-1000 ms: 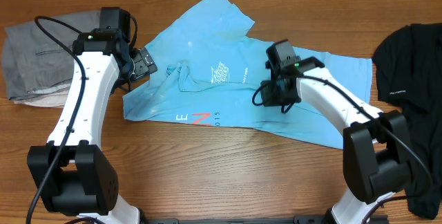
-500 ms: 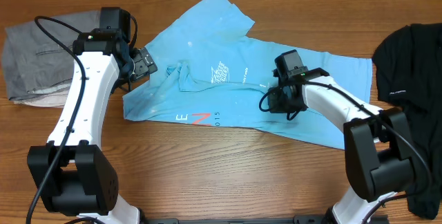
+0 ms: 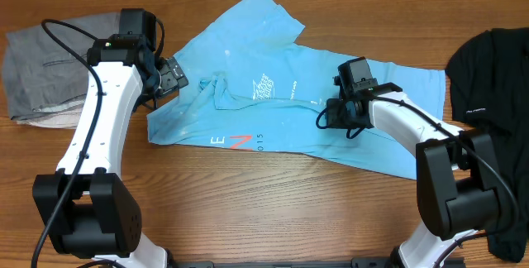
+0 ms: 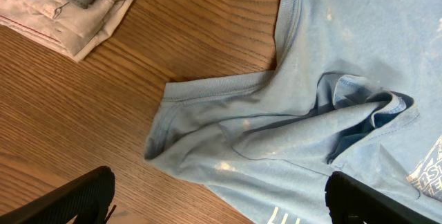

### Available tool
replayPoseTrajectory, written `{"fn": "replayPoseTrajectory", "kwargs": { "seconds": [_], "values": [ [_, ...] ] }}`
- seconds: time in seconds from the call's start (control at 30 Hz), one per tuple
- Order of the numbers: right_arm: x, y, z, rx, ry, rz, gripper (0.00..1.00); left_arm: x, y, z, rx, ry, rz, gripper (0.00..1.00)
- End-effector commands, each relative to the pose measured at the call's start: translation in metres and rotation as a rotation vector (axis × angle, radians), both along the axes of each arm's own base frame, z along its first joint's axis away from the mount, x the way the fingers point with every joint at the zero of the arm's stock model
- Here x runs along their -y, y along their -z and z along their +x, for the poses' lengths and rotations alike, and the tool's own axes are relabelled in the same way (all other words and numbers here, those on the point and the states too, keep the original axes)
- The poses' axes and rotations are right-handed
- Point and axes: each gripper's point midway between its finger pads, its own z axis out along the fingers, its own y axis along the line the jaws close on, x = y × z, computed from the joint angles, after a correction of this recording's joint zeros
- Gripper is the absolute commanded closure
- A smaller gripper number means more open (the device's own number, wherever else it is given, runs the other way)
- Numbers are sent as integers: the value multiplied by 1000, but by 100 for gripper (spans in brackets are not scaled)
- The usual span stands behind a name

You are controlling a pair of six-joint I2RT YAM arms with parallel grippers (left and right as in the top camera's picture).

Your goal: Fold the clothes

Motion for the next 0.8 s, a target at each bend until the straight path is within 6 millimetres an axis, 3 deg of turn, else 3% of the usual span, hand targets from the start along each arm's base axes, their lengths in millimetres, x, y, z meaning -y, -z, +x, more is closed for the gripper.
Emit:
{"fn": "replayPoseTrajectory", "kwargs": {
  "seconds": [0.0,0.43,0.57,0.67,0.77],
  "values": [
    [6,1,5,23,19,-16,93,-4,0,3,3,-15,-2,0],
    [24,-17,50,228,82,-115,91,-4,0,3,3,-15,-2,0],
    [30,-49,65,244,105,-112,77,-4,0,3,3,-15,-2,0],
    [38,-77,60,195,117,-127,70,-4,0,3,3,-15,-2,0],
    [55,-88,29,35,161,-162,63,-4,0,3,3,-15,-2,0]
  ]
}}
